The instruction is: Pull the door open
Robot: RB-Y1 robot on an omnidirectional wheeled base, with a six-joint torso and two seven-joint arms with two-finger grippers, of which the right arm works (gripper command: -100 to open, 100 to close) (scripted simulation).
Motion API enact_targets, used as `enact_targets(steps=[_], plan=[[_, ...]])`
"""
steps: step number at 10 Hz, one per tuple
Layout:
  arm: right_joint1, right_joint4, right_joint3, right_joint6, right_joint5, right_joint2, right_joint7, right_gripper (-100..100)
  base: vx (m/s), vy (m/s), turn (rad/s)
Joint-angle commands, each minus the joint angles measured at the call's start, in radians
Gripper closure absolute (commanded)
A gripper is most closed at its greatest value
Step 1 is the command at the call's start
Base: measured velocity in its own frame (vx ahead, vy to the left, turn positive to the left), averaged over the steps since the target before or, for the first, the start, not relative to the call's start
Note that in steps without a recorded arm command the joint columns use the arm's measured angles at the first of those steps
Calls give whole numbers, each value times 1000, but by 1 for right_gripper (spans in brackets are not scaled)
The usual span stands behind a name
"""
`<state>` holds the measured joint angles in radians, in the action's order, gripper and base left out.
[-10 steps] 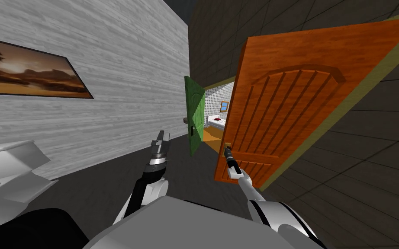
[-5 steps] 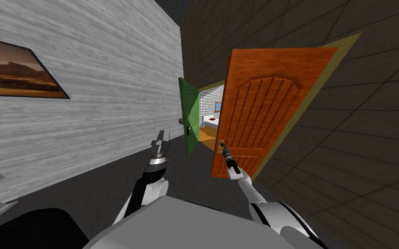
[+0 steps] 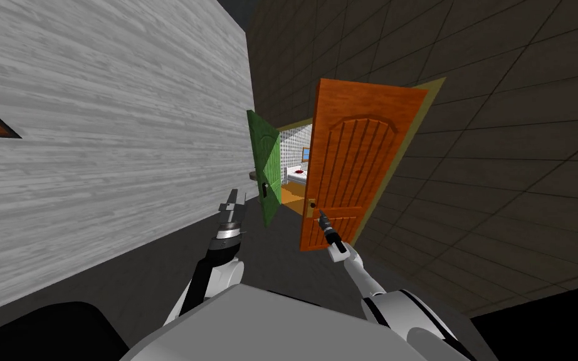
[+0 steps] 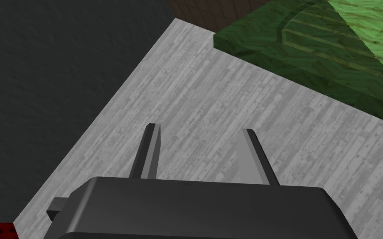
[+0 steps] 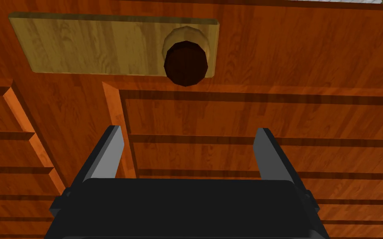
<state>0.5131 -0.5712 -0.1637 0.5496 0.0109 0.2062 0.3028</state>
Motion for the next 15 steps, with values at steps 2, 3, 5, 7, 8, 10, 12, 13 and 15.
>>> enact_targets(steps=[2,3,5,7,8,10,12,13,15], plan=[[-4,6,3,9,-3,18,14,-100,37,14,32],[-5,8,5,11,-4,24,17,-100,194,66,91],[-12,16,14,22,-10,51,32,-100,191,107,100],[-17,23,22,32,-15,75,45,-100,225,121,107],[-19,26,26,36,-17,85,50,-100,242,56,80],[-19,26,26,36,-17,85,50,-100,96,21,16],[-9,43,25,46,-17,84,51,100,0,0,0],[-9,43,25,46,-17,84,51,100,-5,-2,7],[-9,43,25,46,-17,84,51,100,0,0,0]])
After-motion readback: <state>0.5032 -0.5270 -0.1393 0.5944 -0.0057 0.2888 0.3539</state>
